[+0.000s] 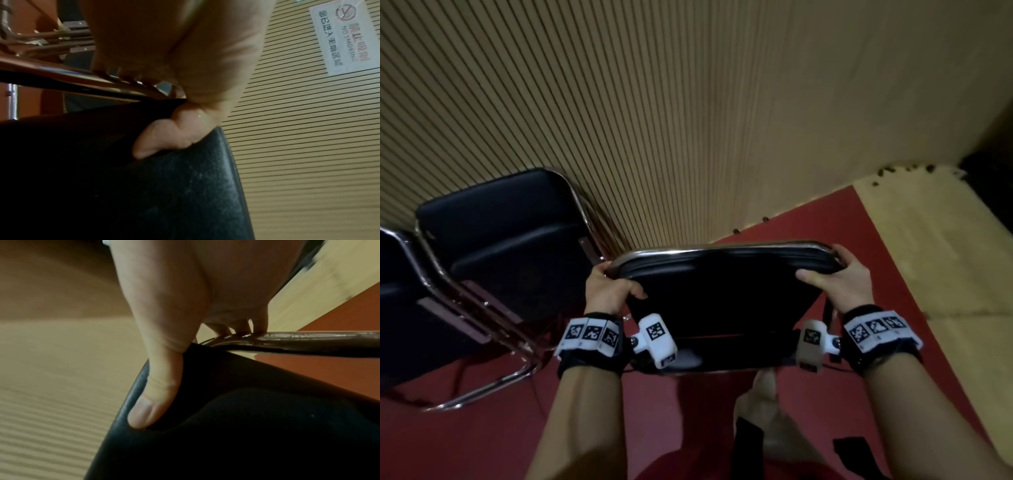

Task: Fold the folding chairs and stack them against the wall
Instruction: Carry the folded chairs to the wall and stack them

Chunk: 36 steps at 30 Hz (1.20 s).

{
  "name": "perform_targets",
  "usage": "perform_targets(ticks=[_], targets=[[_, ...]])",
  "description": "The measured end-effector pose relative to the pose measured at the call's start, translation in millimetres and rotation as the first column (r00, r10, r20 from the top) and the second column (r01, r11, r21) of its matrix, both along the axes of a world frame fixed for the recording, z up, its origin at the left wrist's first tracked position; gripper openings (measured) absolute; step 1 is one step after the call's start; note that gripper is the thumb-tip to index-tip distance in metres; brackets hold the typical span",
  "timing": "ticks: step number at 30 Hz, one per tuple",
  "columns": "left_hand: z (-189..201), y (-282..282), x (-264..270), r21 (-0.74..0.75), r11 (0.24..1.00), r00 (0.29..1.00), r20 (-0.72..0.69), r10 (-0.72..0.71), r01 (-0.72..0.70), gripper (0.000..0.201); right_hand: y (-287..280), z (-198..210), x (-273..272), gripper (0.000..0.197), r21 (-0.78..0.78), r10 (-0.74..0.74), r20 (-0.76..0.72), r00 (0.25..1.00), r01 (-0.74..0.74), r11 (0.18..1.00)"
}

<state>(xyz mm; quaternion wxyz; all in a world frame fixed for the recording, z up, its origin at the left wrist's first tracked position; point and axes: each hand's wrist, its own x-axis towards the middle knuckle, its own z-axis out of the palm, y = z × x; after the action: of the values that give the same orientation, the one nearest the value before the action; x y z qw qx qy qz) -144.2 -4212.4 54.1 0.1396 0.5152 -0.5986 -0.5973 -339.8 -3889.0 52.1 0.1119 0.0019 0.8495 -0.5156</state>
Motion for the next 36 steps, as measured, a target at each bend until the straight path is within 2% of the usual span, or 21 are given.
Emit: perform_targets(ticks=[6,9,14,16,18,20,22,24,27,32,36], targets=[[-13.8,-39.2,-74.2,-0.014,0.987,0.986,0.03,0.163,-0.163,0.077,-82.3,-3.5,-132.7,0.088,0.017,0.162,0.017,0.987,-0.162,0.987],[-24.7,-62.9,-101.1,-0.019,0.969,0.968,0.055,0.247,-0.246,0.08,-126.6,-8.5,-185.8,0.08,0.088,0.273,0.006,0.962,-0.272,0.958],[-43.6,-120.9,-147.2,0.004,0.945,0.942,0.076,0.327,-0.328,0.084,-206.1,-30.3,-260.0,0.084,0.184,0.374,0.029,0.927,-0.373,0.91],[-51.8,-147.6,-167.1,0.027,0.943,0.94,0.091,0.327,-0.331,0.086,-235.6,-42.9,-281.4,0.089,0.195,0.373,0.047,0.927,-0.374,0.907],[-56.9,-176.1,-187.5,0.049,0.947,0.943,0.121,0.311,-0.319,0.09,-260.6,-54.4,-299.0,0.087,0.215,0.345,0.065,0.936,-0.351,0.912],[-64.5,-200.8,-203.1,0.07,0.947,0.944,0.13,0.304,-0.314,0.093,-286.4,-60.3,-313.0,0.095,0.21,0.348,0.083,0.934,-0.358,0.91],[-67.5,-221.6,-217.3,0.081,0.946,0.942,0.155,0.299,-0.313,0.091,-305.8,-70.1,-324.9,0.103,0.227,0.359,0.08,0.93,-0.368,0.902],[-72.4,-239.4,-229.4,0.089,0.944,0.94,0.158,0.302,-0.318,0.087,-321.7,-80.6,-334.8,0.101,0.251,0.356,0.103,0.929,-0.371,0.894],[-74.1,-256.7,-242.0,0.131,0.935,0.94,0.135,0.312,-0.329,0.085,-337.4,-89.0,-346.5,0.102,0.217,0.321,0.153,0.935,-0.349,0.912],[-84.3,-275.4,-260.0,0.163,0.904,0.913,0.175,0.368,-0.396,0.093,-367.3,-102.9,-369.6,0.105,0.201,0.36,0.204,0.91,-0.399,0.895],[-91.9,-284.6,-272.5,0.175,0.899,0.91,0.193,0.368,-0.401,0.091,-379.1,-110.3,-383.8,0.109,0.21,0.384,0.202,0.901,-0.423,0.881]])
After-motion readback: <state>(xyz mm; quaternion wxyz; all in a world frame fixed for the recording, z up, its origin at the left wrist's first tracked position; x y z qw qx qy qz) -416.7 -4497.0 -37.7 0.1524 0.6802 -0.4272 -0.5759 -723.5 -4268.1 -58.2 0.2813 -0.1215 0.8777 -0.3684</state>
